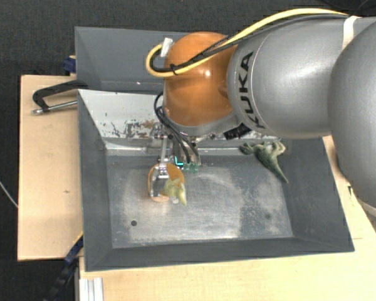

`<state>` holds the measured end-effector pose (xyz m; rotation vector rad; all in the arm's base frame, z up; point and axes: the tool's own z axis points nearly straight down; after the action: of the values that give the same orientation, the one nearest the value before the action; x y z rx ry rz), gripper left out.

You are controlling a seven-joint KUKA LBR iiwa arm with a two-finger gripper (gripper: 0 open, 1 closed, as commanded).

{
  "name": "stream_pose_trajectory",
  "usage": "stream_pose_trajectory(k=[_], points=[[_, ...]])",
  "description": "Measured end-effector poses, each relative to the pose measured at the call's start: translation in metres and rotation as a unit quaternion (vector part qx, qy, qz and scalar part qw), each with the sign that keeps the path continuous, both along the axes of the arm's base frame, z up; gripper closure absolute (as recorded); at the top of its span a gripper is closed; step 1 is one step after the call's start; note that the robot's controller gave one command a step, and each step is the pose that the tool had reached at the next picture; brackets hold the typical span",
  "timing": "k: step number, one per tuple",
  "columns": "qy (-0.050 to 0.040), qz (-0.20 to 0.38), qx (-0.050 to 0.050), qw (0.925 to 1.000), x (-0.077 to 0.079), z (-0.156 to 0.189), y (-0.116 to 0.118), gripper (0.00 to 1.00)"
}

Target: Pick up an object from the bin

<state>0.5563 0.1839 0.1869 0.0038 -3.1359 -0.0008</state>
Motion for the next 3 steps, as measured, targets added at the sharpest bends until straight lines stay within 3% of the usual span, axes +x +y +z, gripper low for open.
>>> stream_pose_trajectory(k=[1,2,3], points=[[-0.0007,0.028,0.0,0.9996,0.018,-0.107,-0.033,0.0],[-0.0055,0.019,0.003,0.9998,0.031,-0.114,-0.073,0.0],[-0.0078,0.02,0.003,0.9998,0.032,-0.113,-0.072,1.0]])
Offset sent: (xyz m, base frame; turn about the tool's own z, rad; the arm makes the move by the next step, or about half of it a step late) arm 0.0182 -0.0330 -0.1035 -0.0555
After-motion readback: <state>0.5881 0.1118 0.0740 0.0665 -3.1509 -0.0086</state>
